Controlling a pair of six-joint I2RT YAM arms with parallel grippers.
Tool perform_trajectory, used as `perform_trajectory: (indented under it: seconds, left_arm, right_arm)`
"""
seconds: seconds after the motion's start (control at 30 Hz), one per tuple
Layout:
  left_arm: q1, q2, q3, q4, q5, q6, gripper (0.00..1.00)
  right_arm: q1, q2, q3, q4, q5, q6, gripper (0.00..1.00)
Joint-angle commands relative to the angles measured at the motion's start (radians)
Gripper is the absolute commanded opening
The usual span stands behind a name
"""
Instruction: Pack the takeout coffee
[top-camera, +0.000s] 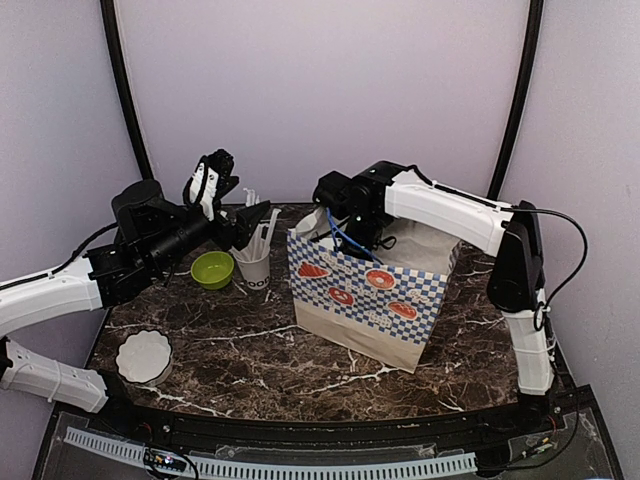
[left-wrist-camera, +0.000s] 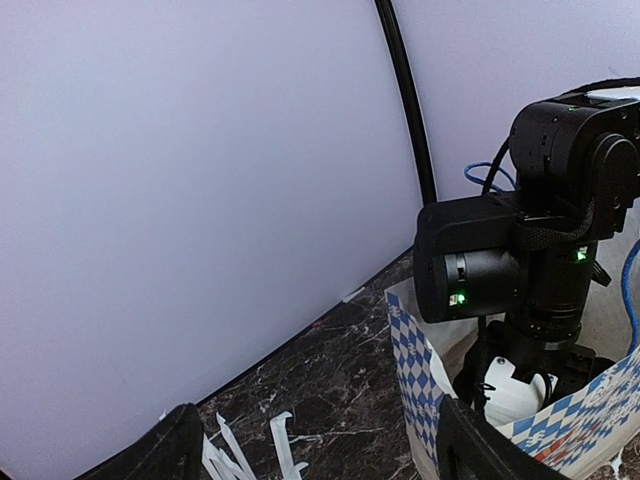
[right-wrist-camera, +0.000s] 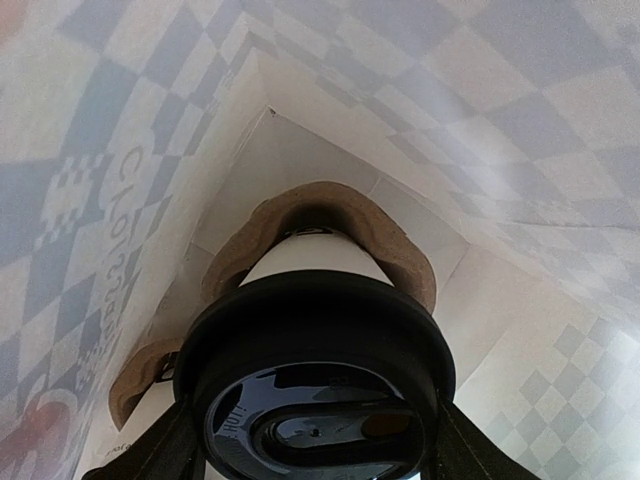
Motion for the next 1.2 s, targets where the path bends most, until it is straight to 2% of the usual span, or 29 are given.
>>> perform_trajectory:
  seconds: [0.0, 0.23, 0.27, 0.3, 0.33, 0.83, 1.17]
  left_arm:
    - [0.001, -0.012, -0.011, 0.021, 0.015, -0.002, 0.83]
    - [0.000, -0.009, -0.007, 0.016, 0.022, -0.003, 0.82]
    - [0.000, -0.008, -0.006, 0.014, 0.023, -0.004, 0.82]
    - [0.000, -0.007, -0.004, 0.014, 0.025, -0.004, 0.82]
    - [0.000, -0.005, -0.003, 0.010, 0.026, -0.006, 0.82]
    - [0.000, 0.032, 0.049, -0.035, 0.047, -0.012, 0.82]
    - [0.000, 0.076, 0.169, -0.116, 0.062, 0.000, 0.81]
  right_arm:
    - [0.008, 0.036, -0.004, -0.101, -0.052, 0.023, 0.54]
    - [0.045, -0.027, 0.070, -0.100, -0.004, 0.048, 0.80]
    - [0.052, -0.036, 0.079, -0.100, -0.004, 0.052, 0.85]
    - [0.059, -0.047, 0.083, -0.100, -0.004, 0.054, 0.96]
    - [0.065, -0.056, 0.083, -0.100, -0.002, 0.055, 0.98]
    - [0.077, -0.148, 0.107, -0.074, 0.141, 0.043, 0.99]
    - [0.077, -0.277, 0.111, -0.100, 0.136, -0.004, 0.99]
